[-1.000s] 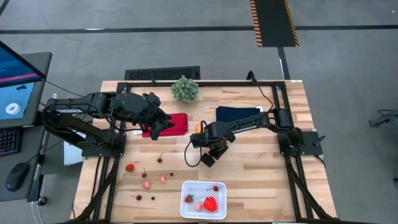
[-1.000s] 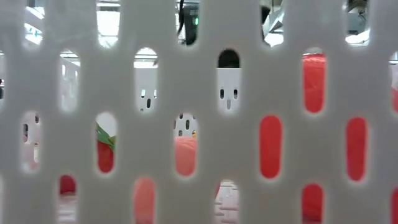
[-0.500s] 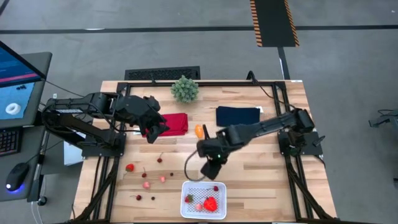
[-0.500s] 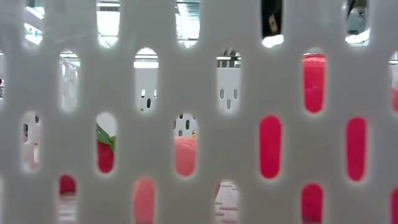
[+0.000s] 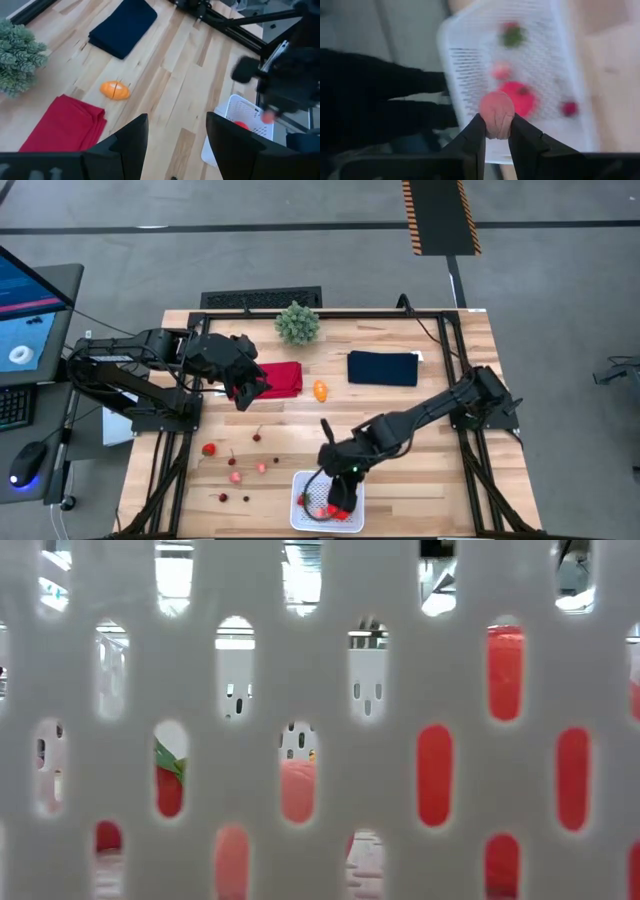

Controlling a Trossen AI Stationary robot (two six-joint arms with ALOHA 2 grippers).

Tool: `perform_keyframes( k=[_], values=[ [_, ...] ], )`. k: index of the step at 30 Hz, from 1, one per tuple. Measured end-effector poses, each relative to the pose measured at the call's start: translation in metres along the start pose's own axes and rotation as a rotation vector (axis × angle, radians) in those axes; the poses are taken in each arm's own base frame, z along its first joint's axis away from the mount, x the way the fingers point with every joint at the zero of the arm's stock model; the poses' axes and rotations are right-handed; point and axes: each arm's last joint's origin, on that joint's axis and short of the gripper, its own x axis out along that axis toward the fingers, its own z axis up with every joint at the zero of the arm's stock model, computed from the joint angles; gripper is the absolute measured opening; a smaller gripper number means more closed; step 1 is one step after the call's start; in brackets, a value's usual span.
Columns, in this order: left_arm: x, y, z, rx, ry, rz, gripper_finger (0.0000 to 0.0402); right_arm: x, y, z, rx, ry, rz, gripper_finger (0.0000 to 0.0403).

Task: Pick and placing Produce into tupperware
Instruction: Put the right peach into the white bin, then put the croissant into the white bin

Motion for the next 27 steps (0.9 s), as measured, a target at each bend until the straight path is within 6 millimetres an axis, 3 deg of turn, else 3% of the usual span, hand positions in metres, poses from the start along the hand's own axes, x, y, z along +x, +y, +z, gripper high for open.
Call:
perform_keyframes(
  k=[5, 12, 22, 27],
  values=[
    [0.000, 0.000, 0.000, -0.012, 0.002, 0.002, 0.0190, 0.030, -0.004, -0.001, -0.020, 0.077, 0.017, 0.0093],
    [0.000, 0.000, 0.000, -0.048, 0.007, -0.007, 0.0190, 0.042, -0.006, 0.001, 0.009, 0.110, 0.041, 0.0106],
    [0.000, 0.000, 0.000, -0.053, 0.007, -0.006, 0.0190, 0.042, -0.007, 0.001, 0.027, 0.116, 0.041, 0.0253],
    [0.000, -0.001, 0.003, -0.075, -0.040, 0.000, 0.0190, 0.040, -0.013, 0.005, 0.037, 0.125, 0.028, 0.0285]
  ],
)
